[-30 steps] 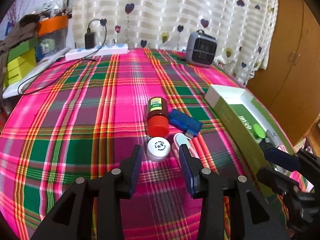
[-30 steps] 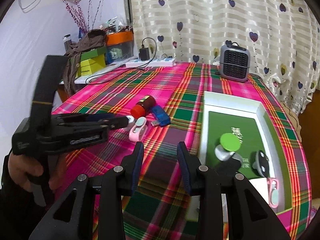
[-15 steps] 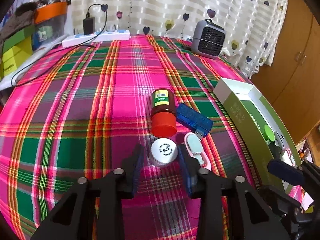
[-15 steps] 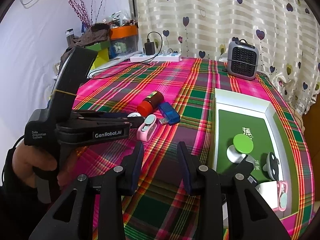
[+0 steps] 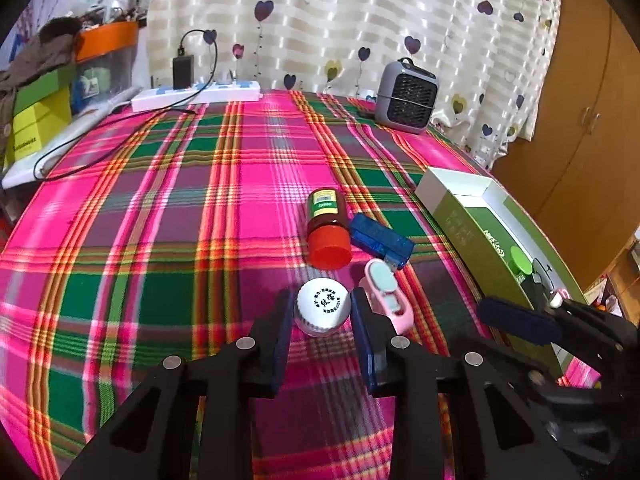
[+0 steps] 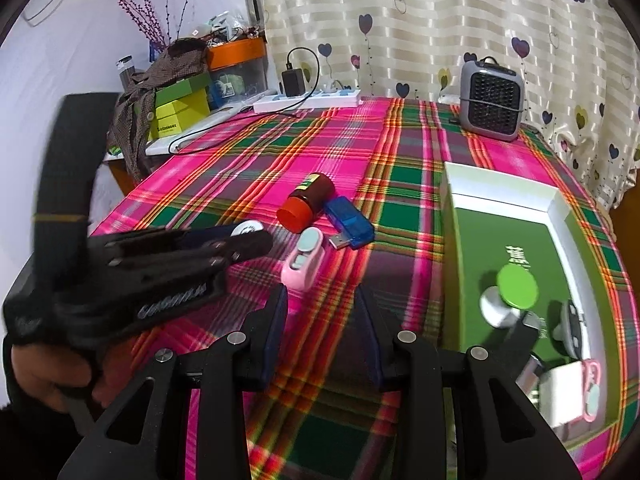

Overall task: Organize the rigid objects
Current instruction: 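Grasp the white round cap with the left gripper while the right gripper grasps the pink item, then carry the white cap with the left gripper while the right gripper carries the pink item to the box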

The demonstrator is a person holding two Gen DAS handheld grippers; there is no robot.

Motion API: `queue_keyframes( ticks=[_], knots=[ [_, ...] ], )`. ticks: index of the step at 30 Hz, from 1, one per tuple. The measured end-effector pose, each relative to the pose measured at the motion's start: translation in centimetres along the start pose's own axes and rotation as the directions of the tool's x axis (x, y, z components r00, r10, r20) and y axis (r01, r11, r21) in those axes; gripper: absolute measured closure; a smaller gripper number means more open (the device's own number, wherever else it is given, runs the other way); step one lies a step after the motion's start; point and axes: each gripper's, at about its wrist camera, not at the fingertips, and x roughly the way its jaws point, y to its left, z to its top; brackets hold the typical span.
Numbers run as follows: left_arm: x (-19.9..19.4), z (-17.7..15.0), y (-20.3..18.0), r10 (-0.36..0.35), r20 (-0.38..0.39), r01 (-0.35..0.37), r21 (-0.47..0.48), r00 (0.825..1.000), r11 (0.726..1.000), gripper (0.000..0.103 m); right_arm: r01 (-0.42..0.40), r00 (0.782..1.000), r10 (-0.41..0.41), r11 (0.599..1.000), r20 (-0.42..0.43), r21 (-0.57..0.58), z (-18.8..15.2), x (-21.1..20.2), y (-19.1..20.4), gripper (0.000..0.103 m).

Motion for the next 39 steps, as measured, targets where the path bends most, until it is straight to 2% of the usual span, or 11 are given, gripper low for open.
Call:
queue_keyframes(
  ticks=[10,19,21,23,39],
  knots=[
    [-1.2,-0.8,2.2,0.001,0.013,0.0,-0.036,1.0,0.999,0.075,-0.003,0.999,0.004,1.0,-0.047,0.009,1.3,3.1,1.5,0.067],
    [-1.5,-1.0,2.9,-0.017,0.016,0.018,-0.053,1.0,0.998,0.075,0.03,0.994,-0.03,1.0,-0.108,-0.002,1.8,5.5,1.9,0.068],
    [-1.5,-1.0,2.9,-0.015,0.015,0.016,-0.053,1.0,0.998,0.075,0.043,0.993,-0.043,0.999,-0.106,-0.009,1.9,5.6,1.9,0.08],
    [-1.6,-1.0,2.9,-0.015,0.016,0.016,-0.052,1.0,0.999,0.075,0.046,0.993,-0.047,0.999,-0.108,-0.013,1.9,5.7,1.9,0.084],
    [-3.1,-2.1,1.3,-0.01,0.031,0.011,-0.018,0.999,1.0,0.075,-0.003,1.0,0.003,1.0,-0.015,-0.006,0.8,1.8,2.3,0.084]
  ],
)
